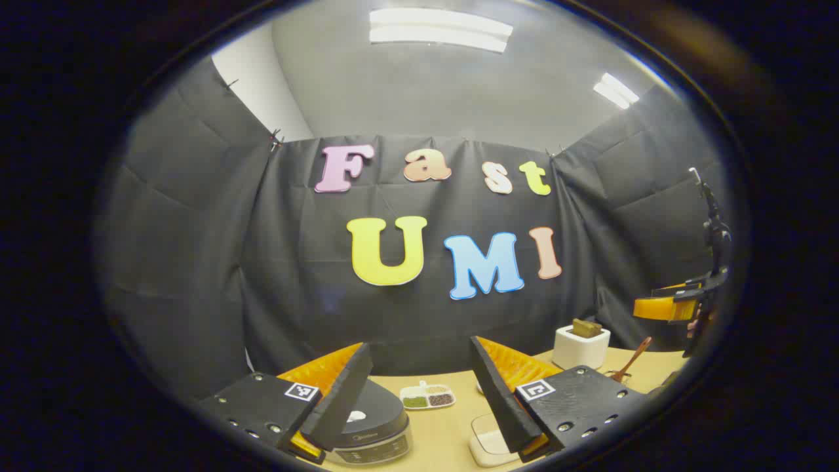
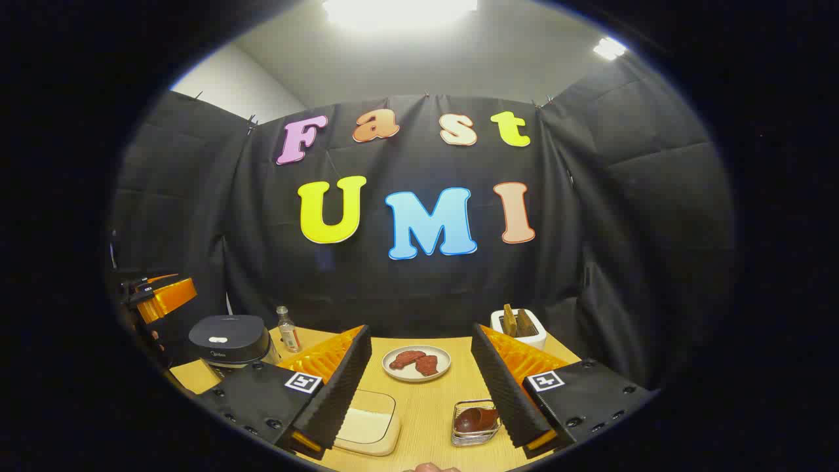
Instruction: Close the left gripper, press the button to open the rice cooker; take a wooden spoon from the chopstick holder with the right hand, scoop a spoonful of rice and pour it into the rice cooker, then put the wooden spoon back into the chopstick holder.
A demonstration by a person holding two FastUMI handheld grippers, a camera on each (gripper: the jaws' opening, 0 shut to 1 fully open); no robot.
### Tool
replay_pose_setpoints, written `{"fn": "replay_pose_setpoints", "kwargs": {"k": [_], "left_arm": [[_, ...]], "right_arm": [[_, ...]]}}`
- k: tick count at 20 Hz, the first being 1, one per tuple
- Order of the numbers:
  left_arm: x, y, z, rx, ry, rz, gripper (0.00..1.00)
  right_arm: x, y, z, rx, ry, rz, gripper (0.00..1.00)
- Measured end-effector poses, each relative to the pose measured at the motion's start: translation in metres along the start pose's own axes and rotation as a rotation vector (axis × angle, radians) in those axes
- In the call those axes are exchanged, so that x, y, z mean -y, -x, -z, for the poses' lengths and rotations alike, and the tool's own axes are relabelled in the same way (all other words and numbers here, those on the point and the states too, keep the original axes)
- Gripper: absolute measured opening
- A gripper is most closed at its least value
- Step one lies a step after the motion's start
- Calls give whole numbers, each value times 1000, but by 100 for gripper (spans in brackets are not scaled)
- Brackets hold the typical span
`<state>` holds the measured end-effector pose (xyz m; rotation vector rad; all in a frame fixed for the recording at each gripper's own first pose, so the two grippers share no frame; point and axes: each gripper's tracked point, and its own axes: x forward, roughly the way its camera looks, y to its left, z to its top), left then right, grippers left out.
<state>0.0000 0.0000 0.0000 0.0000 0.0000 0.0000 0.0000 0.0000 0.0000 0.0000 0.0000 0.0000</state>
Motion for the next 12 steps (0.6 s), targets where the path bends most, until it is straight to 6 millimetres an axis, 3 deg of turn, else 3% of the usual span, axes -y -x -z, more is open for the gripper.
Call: {"fn": "replay_pose_setpoints", "kwargs": {"k": [6,10,11,12], "left_arm": [[-16,-4,7,-19,31,-42,95],[-19,-1,6,-8,43,-49,92],[-23,-1,5,-4,45,-71,95],[-23,-2,9,-10,39,-83,91]], "right_arm": [[-5,-3,7,-21,25,-10,98],[-9,-3,7,-23,12,-19,98],[-10,-3,7,-24,11,-21,98],[-10,-2,8,-24,12,-24,98]]}}
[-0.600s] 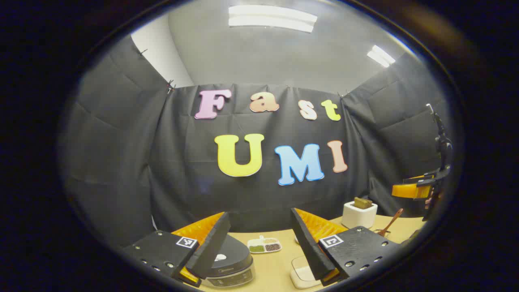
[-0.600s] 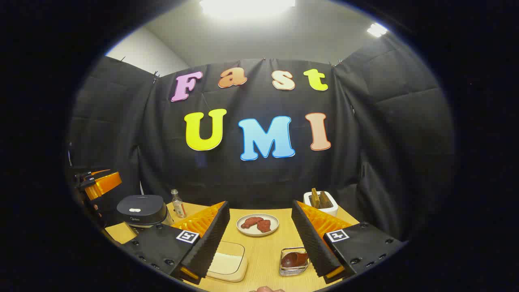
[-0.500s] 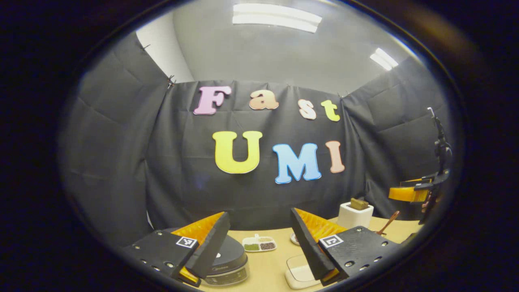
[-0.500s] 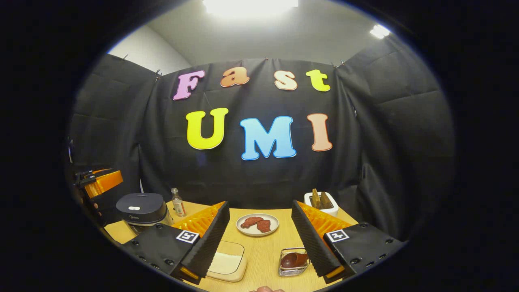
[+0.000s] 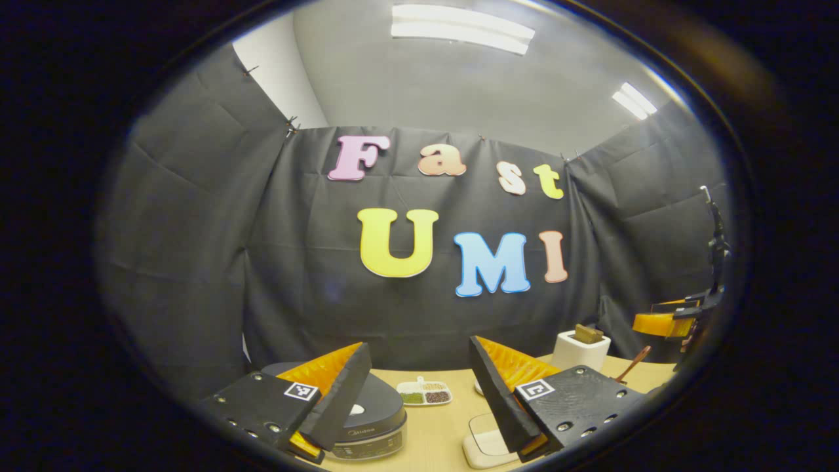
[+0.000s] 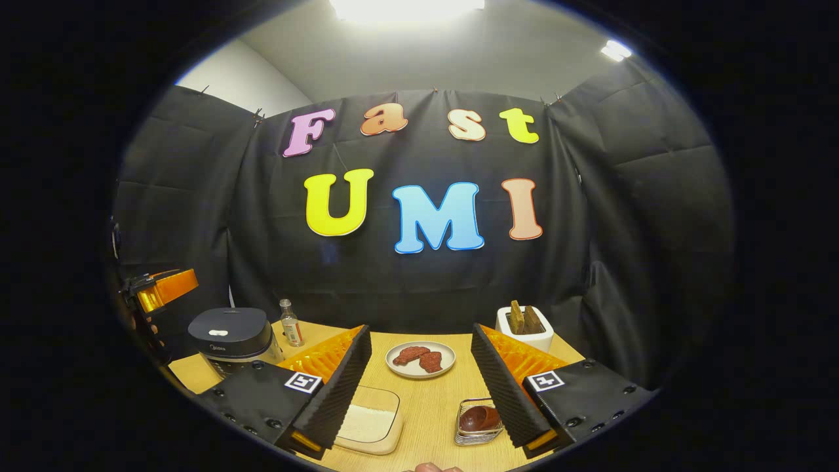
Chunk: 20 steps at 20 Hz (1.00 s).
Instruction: Close the left gripper, press the button to open the rice cooker; take a wooden spoon from the chopstick holder with the right hand, scoop a spoonful of rice and pour it into the rice cooker, then put the wooden spoon back into the chopstick holder.
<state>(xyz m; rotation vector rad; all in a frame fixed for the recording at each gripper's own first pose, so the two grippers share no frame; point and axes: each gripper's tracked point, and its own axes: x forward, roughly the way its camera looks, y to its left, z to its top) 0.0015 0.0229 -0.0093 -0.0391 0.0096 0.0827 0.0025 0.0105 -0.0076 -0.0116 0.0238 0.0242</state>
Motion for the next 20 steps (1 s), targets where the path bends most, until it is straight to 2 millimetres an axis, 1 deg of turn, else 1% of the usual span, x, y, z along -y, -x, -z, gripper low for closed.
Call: {"fn": "replay_pose_setpoints", "kwargs": {"k": [2,4,5,7,9,11,13,14,15,16,17,19,20], "left_arm": [[5,0,3,-2,-17,-1,91],[9,-1,8,-4,-31,-1,93],[13,-2,9,-5,-34,7,92],[18,0,6,4,-20,31,92],[19,2,2,15,11,44,93],[8,0,0,2,8,30,92],[-9,-5,-13,21,-24,-4,91],[-15,-12,-22,29,-14,-14,91],[-18,-17,-26,22,16,-10,93],[-18,-20,-28,14,55,5,92],[-20,-25,-32,10,85,22,92],[-30,-34,-36,-6,98,43,91],[-36,-40,-31,-27,84,41,91]], "right_arm": [[-2,2,0,0,5,-7,98],[-1,4,3,-3,13,-4,98],[0,3,5,-9,17,-3,98],[3,2,9,-16,13,2,98],[2,1,11,-20,-1,-4,98],[1,-1,13,-22,-8,-12,98],[0,-2,11,-17,-6,-18,98],[-1,-3,11,-14,-9,-19,98],[-3,-4,10,-13,-14,-24,98],[-7,-4,10,-13,-18,-35,98],[-10,-4,9,-13,-19,-45,98],[-8,-3,8,-9,-6,-45,98],[-7,-1,10,-7,0,-42,98]]}}
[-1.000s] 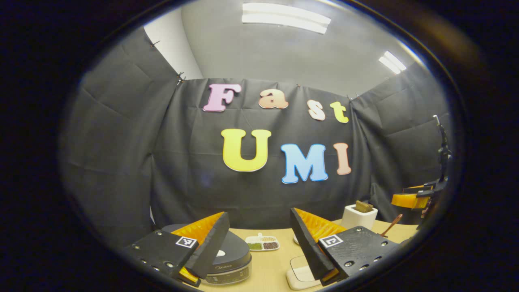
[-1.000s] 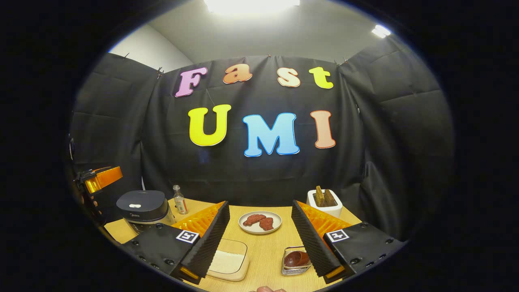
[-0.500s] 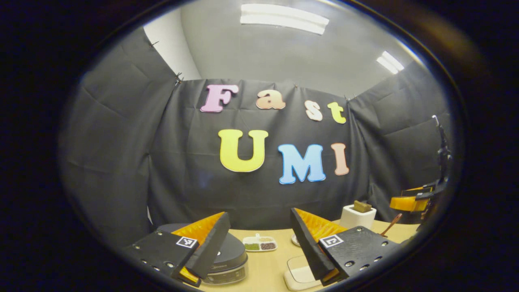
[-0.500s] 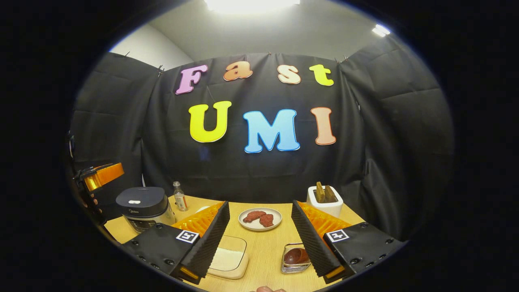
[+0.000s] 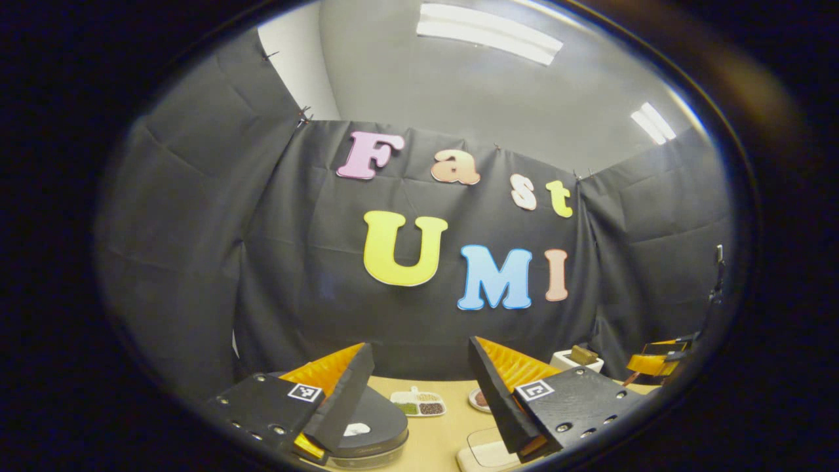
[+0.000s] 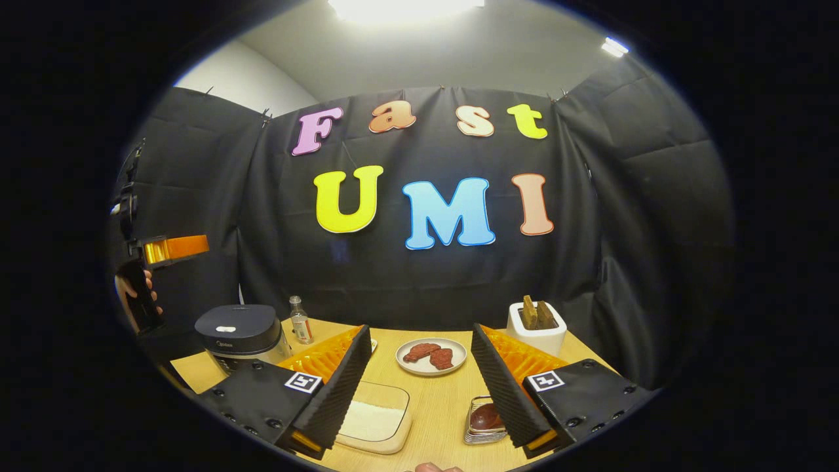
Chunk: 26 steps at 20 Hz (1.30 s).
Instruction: Close the left gripper, press the button to open the rice cooker; take a wooden spoon from the chopstick holder with the right hand, scoop a spoonful of rice and pour it into the rice cooker, then put the wooden spoon back into the chopstick holder.
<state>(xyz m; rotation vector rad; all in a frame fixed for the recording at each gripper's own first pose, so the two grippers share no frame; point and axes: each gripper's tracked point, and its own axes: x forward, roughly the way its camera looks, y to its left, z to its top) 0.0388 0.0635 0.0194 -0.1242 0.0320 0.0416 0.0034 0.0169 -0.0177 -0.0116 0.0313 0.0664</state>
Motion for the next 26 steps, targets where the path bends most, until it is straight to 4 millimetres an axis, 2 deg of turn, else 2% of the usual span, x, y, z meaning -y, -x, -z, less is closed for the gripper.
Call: {"fn": "replay_pose_setpoints", "kwargs": {"k": [2,3,4,5,7,8,9,10,11,13,14,20,23,26], "left_arm": [[-26,-13,12,-56,-36,-81,64],[-29,-15,19,-92,-60,-71,50],[-30,-19,26,-118,-78,-83,50],[-35,-21,30,-144,-94,-97,34],[-47,-27,41,-199,-141,-130,16],[-48,-33,45,-214,-148,-126,10],[-36,-36,49,-229,-136,-65,4],[-31,-35,56,-248,-127,-43,1],[-34,-41,61,-267,-132,-50,6],[-29,-47,69,-294,-146,-7,0],[-29,-50,74,-305,-152,8,1],[-35,-62,111,-419,-138,-23,0],[-41,-57,131,-495,-103,-32,1],[-61,-58,162,-562,-60,-52,0]], "right_arm": [[2,1,-1,1,-2,2,98],[3,1,-2,4,-10,0,98],[3,2,-4,9,-17,-3,98],[2,3,-6,12,-23,-6,98],[2,5,-4,9,-26,-15,98],[3,6,-4,8,-23,-13,98],[4,7,-4,8,-19,-10,98],[2,9,-2,8,-16,-12,98],[1,10,-3,7,-14,-19,98],[0,11,-1,4,-17,-29,97],[0,13,0,3,-16,-31,97],[7,18,0,10,-8,-21,98],[11,19,1,10,-20,-16,98],[13,18,7,3,-40,-11,98]]}}
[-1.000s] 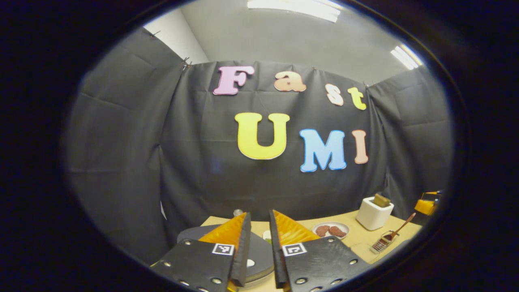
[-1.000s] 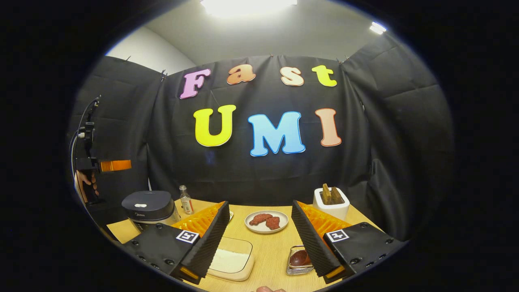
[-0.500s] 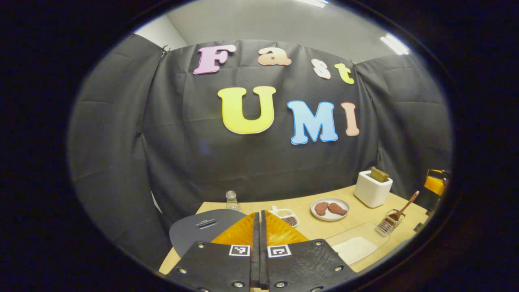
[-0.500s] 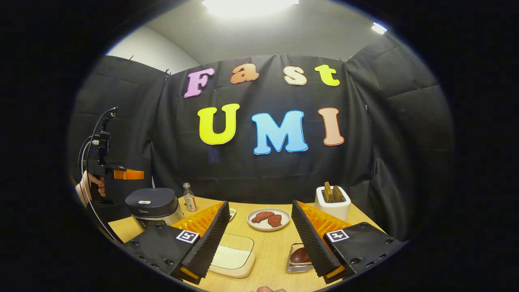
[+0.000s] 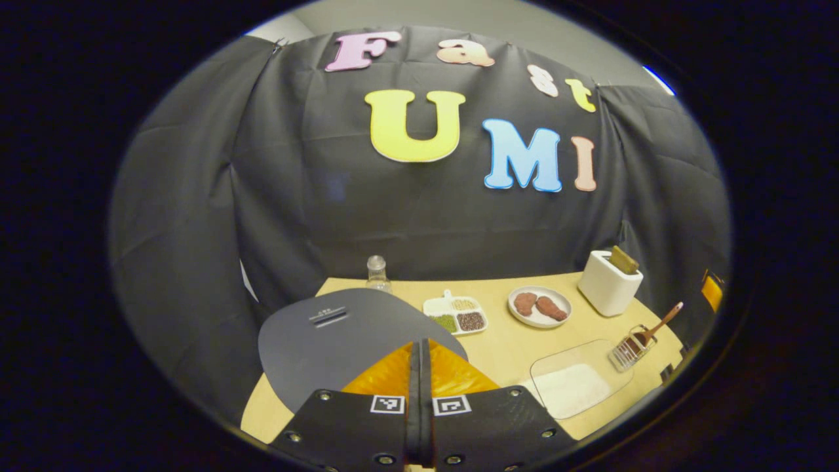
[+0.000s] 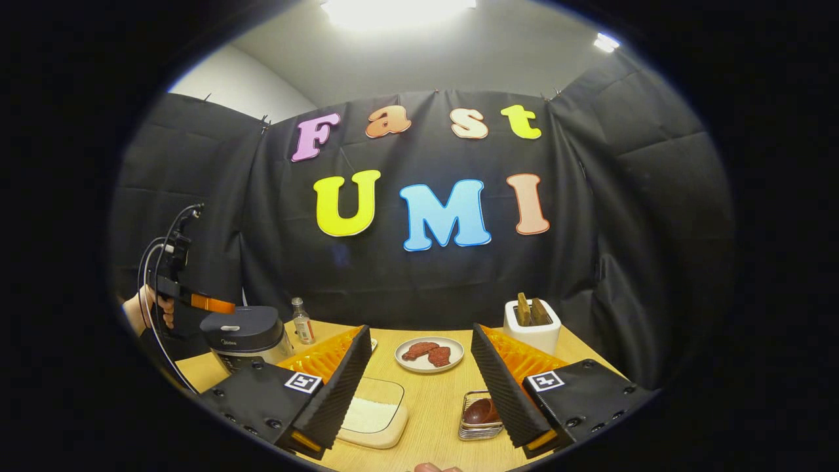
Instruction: Close the left gripper, press the button to open the rice cooker; take a wooden spoon from the chopstick holder with the right hand, scoop a spoonful of rice and pour it into the rice cooker, then put the wooden spoon back into the chopstick holder.
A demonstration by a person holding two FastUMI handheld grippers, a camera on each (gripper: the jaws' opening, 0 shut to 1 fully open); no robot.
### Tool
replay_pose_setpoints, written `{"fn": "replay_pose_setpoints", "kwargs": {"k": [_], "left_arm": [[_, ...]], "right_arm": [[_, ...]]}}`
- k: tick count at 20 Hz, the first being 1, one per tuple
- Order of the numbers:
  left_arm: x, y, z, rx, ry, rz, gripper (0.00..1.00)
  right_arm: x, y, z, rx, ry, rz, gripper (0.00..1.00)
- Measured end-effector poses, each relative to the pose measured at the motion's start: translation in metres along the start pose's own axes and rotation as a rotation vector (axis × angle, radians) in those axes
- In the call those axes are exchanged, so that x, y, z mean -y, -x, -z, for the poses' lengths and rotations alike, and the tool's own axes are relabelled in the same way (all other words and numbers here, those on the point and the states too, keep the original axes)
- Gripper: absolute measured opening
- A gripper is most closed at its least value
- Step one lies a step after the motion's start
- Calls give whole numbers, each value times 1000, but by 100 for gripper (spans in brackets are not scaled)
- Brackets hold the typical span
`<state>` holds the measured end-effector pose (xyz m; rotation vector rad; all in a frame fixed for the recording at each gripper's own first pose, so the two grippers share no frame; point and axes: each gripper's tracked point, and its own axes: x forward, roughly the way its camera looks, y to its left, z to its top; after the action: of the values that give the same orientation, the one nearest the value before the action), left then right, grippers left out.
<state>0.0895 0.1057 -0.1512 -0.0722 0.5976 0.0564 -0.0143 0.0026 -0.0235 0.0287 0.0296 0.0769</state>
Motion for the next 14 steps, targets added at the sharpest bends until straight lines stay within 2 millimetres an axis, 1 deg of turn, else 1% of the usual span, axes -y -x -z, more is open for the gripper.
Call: {"fn": "replay_pose_setpoints", "kwargs": {"k": [2,5,8,9,10,11,12,13,14], "left_arm": [[-7,-2,12,-27,12,-8,1],[-12,-2,23,-58,38,-7,1],[-14,-7,35,-88,41,-8,2],[-14,-9,38,-96,35,-9,1],[-13,-10,37,-94,27,-10,1],[-14,-10,39,-104,25,-15,1],[-13,-11,41,-115,19,-16,1],[-12,-10,46,-129,3,-17,2],[-13,-10,45,-119,-15,-15,2]], "right_arm": [[0,0,2,-8,-2,2,98],[-2,-4,3,-9,8,-1,98],[-11,-7,13,-33,-7,-30,98],[-14,-7,13,-35,-22,-44,93],[-18,-7,10,-29,-36,-59,98],[-20,-8,7,-21,-44,-67,93],[-20,-8,6,-14,-46,-70,98],[-18,-10,5,-11,-41,-69,98],[-16,-10,8,-13,-34,-62,98]]}}
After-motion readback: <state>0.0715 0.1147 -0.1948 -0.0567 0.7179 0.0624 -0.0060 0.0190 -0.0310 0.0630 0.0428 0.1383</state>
